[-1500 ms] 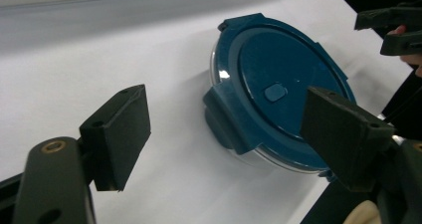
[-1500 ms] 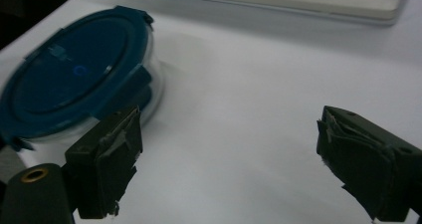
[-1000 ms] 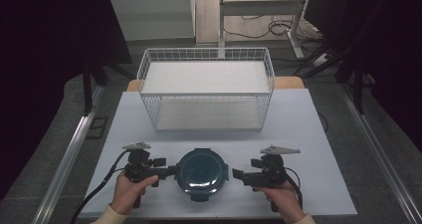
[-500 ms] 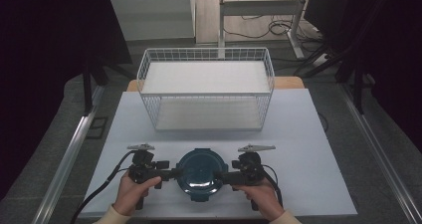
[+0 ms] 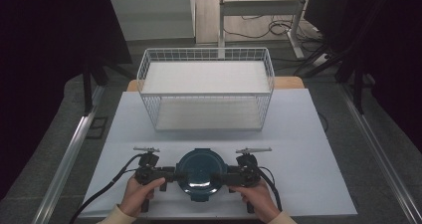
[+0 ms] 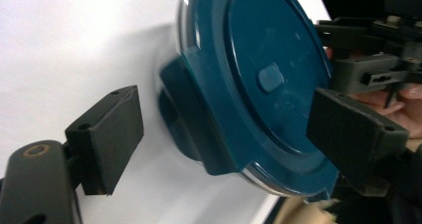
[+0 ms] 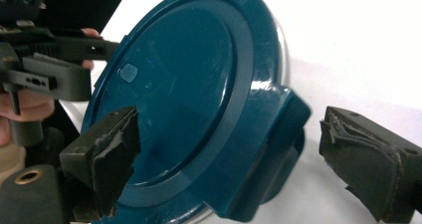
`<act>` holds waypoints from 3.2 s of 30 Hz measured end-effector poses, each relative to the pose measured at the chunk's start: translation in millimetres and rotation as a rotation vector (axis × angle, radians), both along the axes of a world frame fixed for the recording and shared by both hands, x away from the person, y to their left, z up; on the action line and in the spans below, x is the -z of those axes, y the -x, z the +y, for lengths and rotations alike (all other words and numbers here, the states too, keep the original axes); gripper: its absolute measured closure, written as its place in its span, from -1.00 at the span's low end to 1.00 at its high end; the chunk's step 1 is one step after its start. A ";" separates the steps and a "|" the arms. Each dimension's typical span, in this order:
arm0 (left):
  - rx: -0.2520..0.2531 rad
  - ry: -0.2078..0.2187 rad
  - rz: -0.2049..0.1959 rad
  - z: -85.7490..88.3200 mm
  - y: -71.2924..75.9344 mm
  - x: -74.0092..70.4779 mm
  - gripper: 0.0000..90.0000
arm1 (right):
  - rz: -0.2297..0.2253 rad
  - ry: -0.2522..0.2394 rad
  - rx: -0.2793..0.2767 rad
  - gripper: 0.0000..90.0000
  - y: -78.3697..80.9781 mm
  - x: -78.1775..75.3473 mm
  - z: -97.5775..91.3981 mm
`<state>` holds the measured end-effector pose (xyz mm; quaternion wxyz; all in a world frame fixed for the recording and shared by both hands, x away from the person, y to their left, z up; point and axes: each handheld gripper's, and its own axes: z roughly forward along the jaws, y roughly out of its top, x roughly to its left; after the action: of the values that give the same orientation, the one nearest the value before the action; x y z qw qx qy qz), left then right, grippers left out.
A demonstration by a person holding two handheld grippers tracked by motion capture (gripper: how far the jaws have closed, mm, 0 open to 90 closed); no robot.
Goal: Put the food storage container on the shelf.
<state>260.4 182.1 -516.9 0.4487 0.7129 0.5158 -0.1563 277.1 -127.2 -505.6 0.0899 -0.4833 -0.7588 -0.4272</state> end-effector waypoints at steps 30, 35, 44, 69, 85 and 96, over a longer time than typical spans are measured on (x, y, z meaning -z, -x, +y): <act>-0.024 0.041 -0.008 -2.2 12.6 -4.9 -0.19 | 0.087 -0.107 0.065 -0.40 10.4 2.9 -4.4; -0.033 0.044 -0.032 -0.9 14.5 -8.5 -0.12 | 0.073 -0.113 0.063 -0.35 11.7 0.0 -6.3; -0.038 0.030 -0.077 -0.3 18.7 -14.8 -0.08 | -0.009 -0.080 0.043 -0.25 17.9 -10.2 -4.5; -0.041 -0.002 -0.222 -7.1 29.1 -51.6 -0.10 | -0.176 -0.067 0.005 -0.24 24.2 -45.9 -7.5; -0.025 -0.011 -0.315 -12.9 23.8 -79.3 -0.10 | -0.269 -0.053 -0.015 -0.24 22.5 -76.2 -14.2; -0.033 0.000 -0.345 -10.3 6.4 -103.2 -0.10 | -0.305 -0.040 -0.030 -0.24 2.9 -103.4 -11.5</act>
<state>254.1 171.8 -413.7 0.5332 0.7204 0.4428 -0.0245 274.2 -138.7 -402.2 -0.0105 -0.3997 -0.7621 -0.5093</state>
